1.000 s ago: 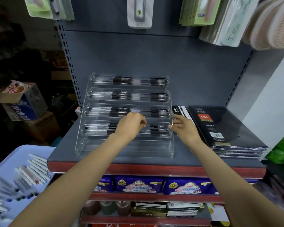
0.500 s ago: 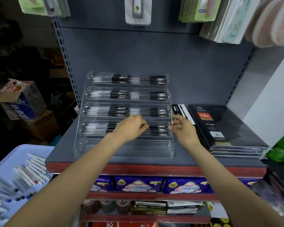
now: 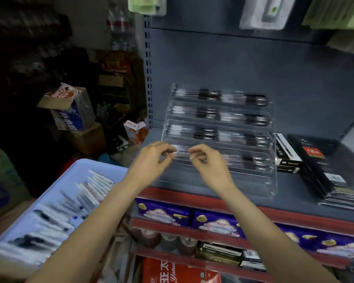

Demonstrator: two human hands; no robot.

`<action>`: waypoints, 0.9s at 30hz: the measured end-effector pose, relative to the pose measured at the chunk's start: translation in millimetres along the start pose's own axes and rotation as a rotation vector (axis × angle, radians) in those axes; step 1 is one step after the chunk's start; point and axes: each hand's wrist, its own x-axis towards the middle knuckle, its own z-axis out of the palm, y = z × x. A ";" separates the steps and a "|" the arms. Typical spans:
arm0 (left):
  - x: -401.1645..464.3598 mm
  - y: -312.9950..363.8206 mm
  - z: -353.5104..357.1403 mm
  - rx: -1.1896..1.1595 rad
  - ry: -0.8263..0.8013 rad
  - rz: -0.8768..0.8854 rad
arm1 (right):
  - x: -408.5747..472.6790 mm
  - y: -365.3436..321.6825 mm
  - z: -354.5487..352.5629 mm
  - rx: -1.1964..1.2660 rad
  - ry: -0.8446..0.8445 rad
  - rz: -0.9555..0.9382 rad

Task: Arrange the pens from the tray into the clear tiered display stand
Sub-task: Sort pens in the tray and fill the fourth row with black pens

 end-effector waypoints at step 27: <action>-277.1 -326.4 -121.1 0.145 -0.325 -0.666 | -66.7 -75.2 413.7 -0.463 -0.813 0.004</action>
